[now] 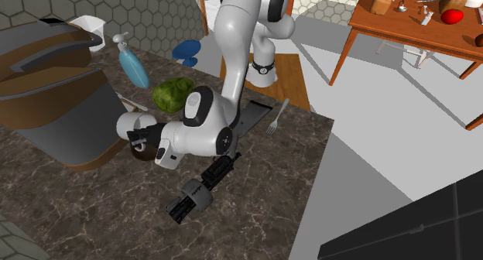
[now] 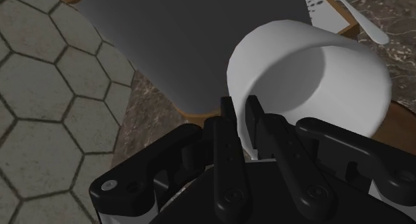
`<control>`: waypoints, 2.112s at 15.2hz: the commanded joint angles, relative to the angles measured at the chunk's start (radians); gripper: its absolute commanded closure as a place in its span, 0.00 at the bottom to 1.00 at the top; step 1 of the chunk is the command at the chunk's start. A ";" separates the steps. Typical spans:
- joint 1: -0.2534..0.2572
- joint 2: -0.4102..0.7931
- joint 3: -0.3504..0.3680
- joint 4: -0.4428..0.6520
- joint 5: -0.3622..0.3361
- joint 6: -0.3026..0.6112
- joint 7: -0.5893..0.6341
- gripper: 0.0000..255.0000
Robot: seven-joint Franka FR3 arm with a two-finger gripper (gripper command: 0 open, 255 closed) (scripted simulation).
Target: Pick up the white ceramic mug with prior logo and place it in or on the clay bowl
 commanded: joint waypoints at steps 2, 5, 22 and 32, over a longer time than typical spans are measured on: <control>0.000 0.018 -0.001 -0.006 -0.004 0.009 0.024 1.00; 0.000 0.039 -0.002 -0.010 -0.008 0.017 0.047 1.00; -0.001 0.083 -0.004 -0.011 -0.016 0.034 0.091 0.00; 0.055 0.059 0.023 -0.004 0.013 -0.045 0.083 0.00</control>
